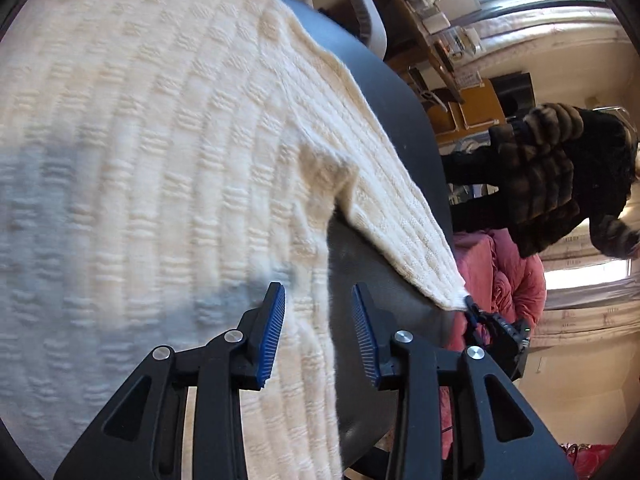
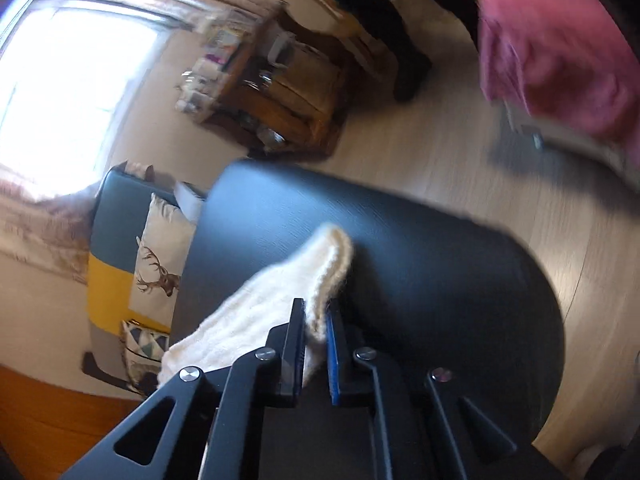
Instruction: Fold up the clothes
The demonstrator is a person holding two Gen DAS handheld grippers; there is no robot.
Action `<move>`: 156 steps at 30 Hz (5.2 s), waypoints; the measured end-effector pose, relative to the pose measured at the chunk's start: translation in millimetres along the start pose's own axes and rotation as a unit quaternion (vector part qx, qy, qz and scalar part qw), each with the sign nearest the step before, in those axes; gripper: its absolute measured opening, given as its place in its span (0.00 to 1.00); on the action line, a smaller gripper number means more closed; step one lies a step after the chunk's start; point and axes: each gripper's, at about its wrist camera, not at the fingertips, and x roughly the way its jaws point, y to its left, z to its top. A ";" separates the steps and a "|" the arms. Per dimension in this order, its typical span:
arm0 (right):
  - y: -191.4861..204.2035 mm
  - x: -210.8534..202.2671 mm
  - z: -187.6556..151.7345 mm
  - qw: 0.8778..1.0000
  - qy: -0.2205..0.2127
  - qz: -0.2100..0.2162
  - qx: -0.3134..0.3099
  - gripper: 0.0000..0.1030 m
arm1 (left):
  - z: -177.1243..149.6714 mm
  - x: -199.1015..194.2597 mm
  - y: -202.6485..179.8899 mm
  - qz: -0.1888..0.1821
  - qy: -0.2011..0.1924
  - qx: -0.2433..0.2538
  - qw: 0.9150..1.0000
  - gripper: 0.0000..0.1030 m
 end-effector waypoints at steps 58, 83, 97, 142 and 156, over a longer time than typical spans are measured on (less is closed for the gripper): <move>268.5 208.4 -126.2 0.873 0.232 0.042 -0.426 0.16 | 104.4 6.5 9.3 0.058 -0.071 0.146 0.985 0.35; 275.2 189.3 -87.7 0.896 0.247 0.003 -0.368 0.14 | -67.8 -70.2 50.8 0.064 -0.110 0.112 0.986 0.36; 168.8 76.6 -30.8 0.965 0.092 -0.143 -0.198 0.14 | -112.7 -114.8 133.1 0.139 -0.138 0.051 0.979 0.36; 120.4 25.9 -265.0 0.889 0.312 0.007 -0.335 0.15 | -202.5 -209.9 186.9 0.124 -0.238 -0.015 0.963 0.38; 102.8 28.5 -243.1 0.921 0.296 0.046 -0.249 0.26 | -245.0 -243.0 262.1 0.015 -0.195 -0.117 0.974 0.57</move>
